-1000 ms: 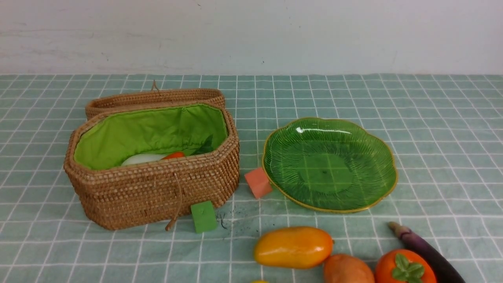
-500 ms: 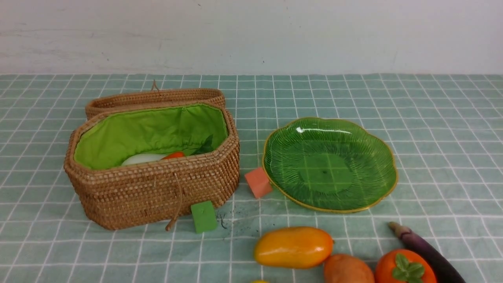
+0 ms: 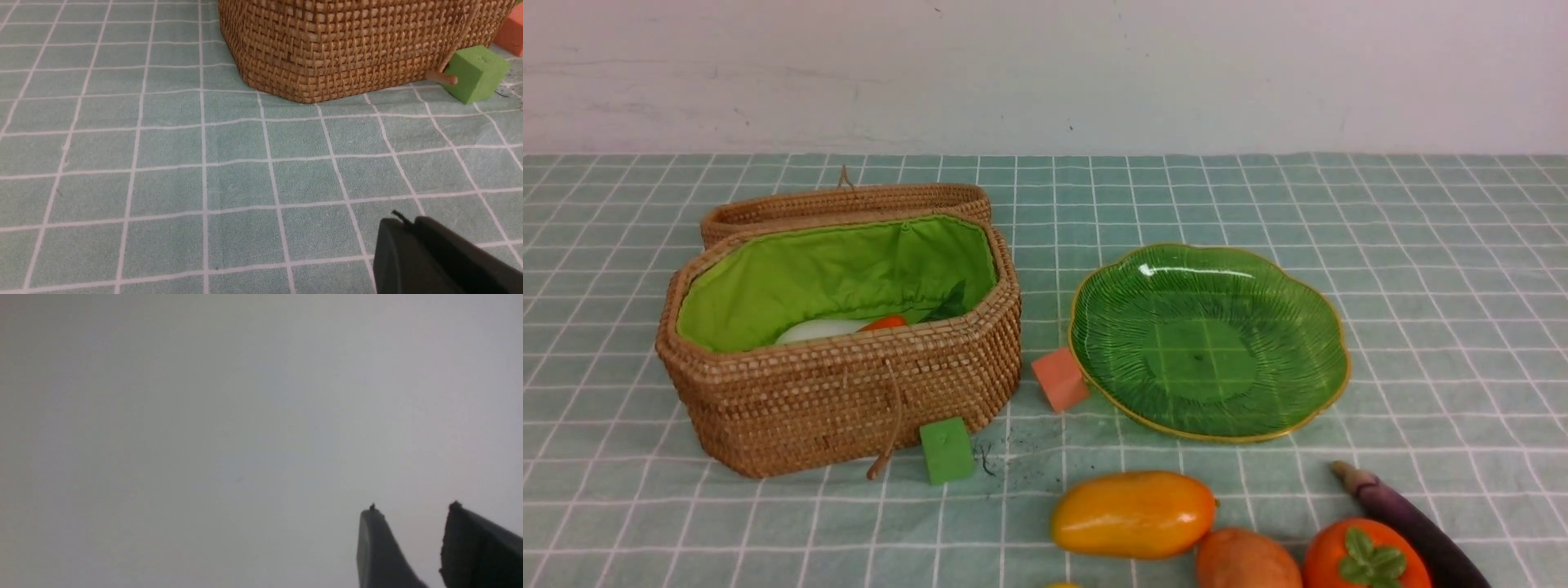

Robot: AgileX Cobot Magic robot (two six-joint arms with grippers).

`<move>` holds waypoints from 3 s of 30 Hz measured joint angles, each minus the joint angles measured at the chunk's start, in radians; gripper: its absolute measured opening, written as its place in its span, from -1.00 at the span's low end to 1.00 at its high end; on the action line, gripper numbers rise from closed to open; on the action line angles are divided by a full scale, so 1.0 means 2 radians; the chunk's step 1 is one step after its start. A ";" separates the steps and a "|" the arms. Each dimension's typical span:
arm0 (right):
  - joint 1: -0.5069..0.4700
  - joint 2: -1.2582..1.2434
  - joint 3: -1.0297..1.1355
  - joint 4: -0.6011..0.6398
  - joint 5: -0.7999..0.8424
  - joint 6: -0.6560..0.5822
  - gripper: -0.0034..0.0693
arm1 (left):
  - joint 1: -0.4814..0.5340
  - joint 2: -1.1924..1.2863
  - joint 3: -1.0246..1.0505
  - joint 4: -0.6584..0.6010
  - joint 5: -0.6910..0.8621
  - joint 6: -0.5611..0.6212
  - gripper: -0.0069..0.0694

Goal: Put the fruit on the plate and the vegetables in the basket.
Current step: Use the right arm to grab a potato and put it into the left basket

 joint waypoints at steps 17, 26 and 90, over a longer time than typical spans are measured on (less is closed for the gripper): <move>0.000 0.435 -0.467 -0.051 0.582 0.031 -0.25 | 0.000 0.000 0.000 0.001 0.000 0.000 -0.69; 0.082 0.622 -0.469 0.145 0.697 -0.118 -0.16 | 0.000 0.000 0.000 0.001 0.000 0.000 -0.67; 0.246 0.848 -0.740 0.212 0.738 -0.156 0.43 | 0.000 0.000 0.000 0.001 0.000 0.000 -0.52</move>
